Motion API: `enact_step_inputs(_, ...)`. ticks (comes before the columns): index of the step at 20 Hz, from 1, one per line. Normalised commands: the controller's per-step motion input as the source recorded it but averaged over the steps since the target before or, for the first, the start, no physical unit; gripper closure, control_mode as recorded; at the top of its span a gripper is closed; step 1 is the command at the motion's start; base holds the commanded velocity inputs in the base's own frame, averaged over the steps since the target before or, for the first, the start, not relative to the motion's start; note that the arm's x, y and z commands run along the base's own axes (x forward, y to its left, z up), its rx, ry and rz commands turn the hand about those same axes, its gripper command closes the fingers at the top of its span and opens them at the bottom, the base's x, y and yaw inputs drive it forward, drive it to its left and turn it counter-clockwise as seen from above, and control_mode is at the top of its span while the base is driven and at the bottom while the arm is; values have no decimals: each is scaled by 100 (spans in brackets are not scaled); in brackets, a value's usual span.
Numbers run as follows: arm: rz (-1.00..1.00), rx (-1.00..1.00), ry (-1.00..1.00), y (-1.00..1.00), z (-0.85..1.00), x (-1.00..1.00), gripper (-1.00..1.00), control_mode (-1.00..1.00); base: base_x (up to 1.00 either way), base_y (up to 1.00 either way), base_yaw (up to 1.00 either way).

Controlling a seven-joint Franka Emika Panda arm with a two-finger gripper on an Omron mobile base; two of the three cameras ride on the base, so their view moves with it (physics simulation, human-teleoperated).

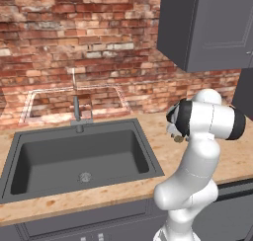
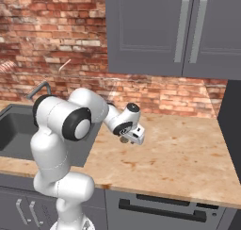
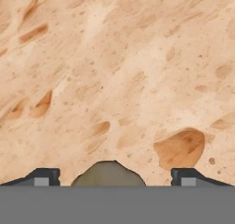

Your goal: Place the beer on the top shelf of the fridge to keep it out of children's reach, and place the pear and garlic on lower shelves for easy access.

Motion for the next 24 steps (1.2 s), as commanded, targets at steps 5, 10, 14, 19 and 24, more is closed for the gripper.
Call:
enact_step_inputs(5, 0, 0, 0, 0, -15, 0, -100, -100, 0, 0, 0)
enact_step_inputs(10, 0, -1, 0, 0, -16, -6, -100, -100, 0, 0, 0)
enact_step_inputs(14, 0, -2, 0, 0, -16, -13, -100, -100, 0, 0, 0)
enact_step_inputs(19, 0, -3, 0, 0, -13, -24, -100, -100, 0, 0, 0)
enact_step_inputs(24, 0, -3, 0, 0, -11, -31, -100, -100, 0, 0, 0)
